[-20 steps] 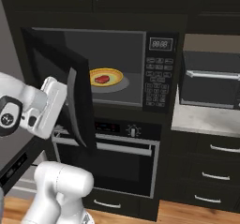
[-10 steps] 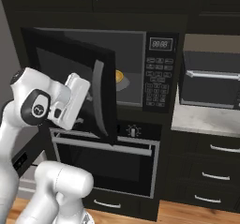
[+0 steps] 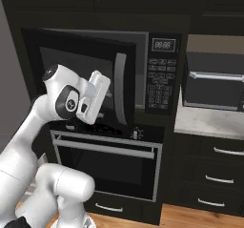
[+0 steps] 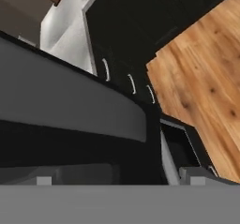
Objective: Transport the steak from the fridge to the microwave and turn on the microwave.
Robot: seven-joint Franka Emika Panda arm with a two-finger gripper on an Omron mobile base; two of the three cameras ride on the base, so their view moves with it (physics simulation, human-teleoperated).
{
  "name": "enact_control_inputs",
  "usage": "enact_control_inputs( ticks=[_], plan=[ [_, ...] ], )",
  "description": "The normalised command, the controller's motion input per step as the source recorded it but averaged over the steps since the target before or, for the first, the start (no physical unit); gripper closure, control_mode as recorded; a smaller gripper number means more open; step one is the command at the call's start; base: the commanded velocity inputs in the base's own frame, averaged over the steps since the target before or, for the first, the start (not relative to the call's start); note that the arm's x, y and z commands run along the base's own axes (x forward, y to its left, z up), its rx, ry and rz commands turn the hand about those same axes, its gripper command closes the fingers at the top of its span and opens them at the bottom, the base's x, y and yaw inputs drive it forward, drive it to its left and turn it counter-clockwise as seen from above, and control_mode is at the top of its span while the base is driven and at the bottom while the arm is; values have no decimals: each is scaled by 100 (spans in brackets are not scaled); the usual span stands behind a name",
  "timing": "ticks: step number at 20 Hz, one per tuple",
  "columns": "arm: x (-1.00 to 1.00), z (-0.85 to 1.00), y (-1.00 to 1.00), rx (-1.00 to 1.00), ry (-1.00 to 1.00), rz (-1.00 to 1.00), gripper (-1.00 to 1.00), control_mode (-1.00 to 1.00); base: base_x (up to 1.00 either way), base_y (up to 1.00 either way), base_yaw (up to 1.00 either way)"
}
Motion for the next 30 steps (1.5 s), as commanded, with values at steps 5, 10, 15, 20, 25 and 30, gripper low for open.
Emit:
enact_control_inputs(
  ticks=[5, 10, 15, 20, 25, 30],
  plan=[
    [55, 0, -29, 6, 4, 15, -100, -100, 0, 0, 0],
    [55, 0, -22, 4, 6, 17, -100, -100, 0, 0, 0],
    [44, 0, -18, 2, 2, 19, -100, -100, 0, 0, 0],
    [26, 0, -7, 0, 0, 16, -100, -100, 0, 0, 0],
    [15, -5, -1, -4, 0, 13, -100, -100, 0, 0, 0],
    [30, -9, 0, -5, 0, 6, -100, -100, 0, 0, 0]
  ],
)
